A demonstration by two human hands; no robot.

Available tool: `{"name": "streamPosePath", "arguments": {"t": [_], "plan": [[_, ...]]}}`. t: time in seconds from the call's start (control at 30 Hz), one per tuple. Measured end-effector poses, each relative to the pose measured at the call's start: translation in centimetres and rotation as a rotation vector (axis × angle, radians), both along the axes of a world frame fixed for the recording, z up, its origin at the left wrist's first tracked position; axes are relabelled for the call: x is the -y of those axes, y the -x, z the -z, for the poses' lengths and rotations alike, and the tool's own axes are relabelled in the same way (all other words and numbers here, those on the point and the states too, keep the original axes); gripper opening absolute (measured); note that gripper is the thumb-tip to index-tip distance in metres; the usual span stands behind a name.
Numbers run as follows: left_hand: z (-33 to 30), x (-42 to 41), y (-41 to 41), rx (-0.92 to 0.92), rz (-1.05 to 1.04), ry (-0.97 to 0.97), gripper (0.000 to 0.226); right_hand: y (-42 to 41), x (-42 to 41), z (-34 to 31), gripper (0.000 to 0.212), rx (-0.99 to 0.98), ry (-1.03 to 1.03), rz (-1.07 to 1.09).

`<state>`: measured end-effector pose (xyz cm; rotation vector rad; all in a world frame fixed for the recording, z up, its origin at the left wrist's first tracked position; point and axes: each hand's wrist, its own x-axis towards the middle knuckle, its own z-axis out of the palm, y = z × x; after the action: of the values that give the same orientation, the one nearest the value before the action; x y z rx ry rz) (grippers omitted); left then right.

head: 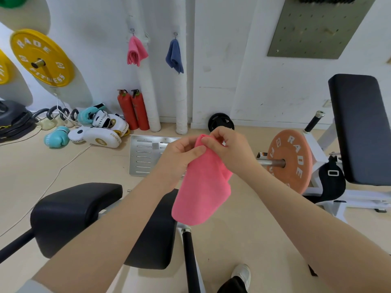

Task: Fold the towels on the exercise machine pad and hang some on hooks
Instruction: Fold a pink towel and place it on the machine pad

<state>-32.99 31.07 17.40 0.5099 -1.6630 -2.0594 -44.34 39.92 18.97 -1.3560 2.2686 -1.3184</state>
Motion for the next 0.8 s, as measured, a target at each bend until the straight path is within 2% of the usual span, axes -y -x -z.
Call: {"name": "streamPosePath", "arguments": {"t": [0.07, 0.17, 0.33, 0.4, 0.47, 0.53, 0.57, 0.6, 0.7, 0.8], "plan": [[-0.1, 0.1, -0.4, -0.012, 0.031, -0.012, 0.03, -0.2, -0.1, 0.1, 0.027, 0.069, 0.006, -0.025], [-0.6, 0.3, -0.8, 0.003, 0.039, 0.088, 0.033, -0.4, -0.3, 0.5, 0.022, 0.104, 0.008, -0.052], [-1.0, 1.9, -1.6, 0.058, -0.144, 0.253, 0.039, 0.2, -1.1, 1.4, 0.015, 0.259, -0.032, -0.228], [-1.3, 2.9, -2.3, 0.083, -0.179, 0.38, 0.043, 0.7, -1.6, 2.1, 0.014, 0.207, -0.186, -0.297], [-1.4, 3.7, -2.9, 0.222, -0.132, 0.629, 0.041, 1.3, -1.8, 2.8, 0.016, 0.049, -0.329, -0.316], [-1.0, 4.2, -3.4, 0.379, -0.044, 0.82, 0.038, 2.0, -1.7, 3.2, 0.022, -0.041, -0.335, -0.267], [-0.7, 4.5, -3.7, 0.409, -0.02, 0.817, 0.037, 2.2, -1.7, 3.3, 0.024, -0.033, -0.295, -0.228], [-0.6, 4.6, -4.1, 0.4, -0.016, 0.758, 0.036, 2.3, -1.7, 3.1, 0.023, 0.043, -0.234, -0.208], [-0.8, 4.7, -5.3, 0.285, -0.049, 0.572, 0.03, 2.0, -1.8, 2.3, 0.022, 0.517, -0.027, -0.363], [-0.5, 4.8, -6.2, 0.228, -0.059, 0.478, 0.025, 2.2, -1.7, 1.6, 0.016, 0.818, 0.001, -0.498]]}}
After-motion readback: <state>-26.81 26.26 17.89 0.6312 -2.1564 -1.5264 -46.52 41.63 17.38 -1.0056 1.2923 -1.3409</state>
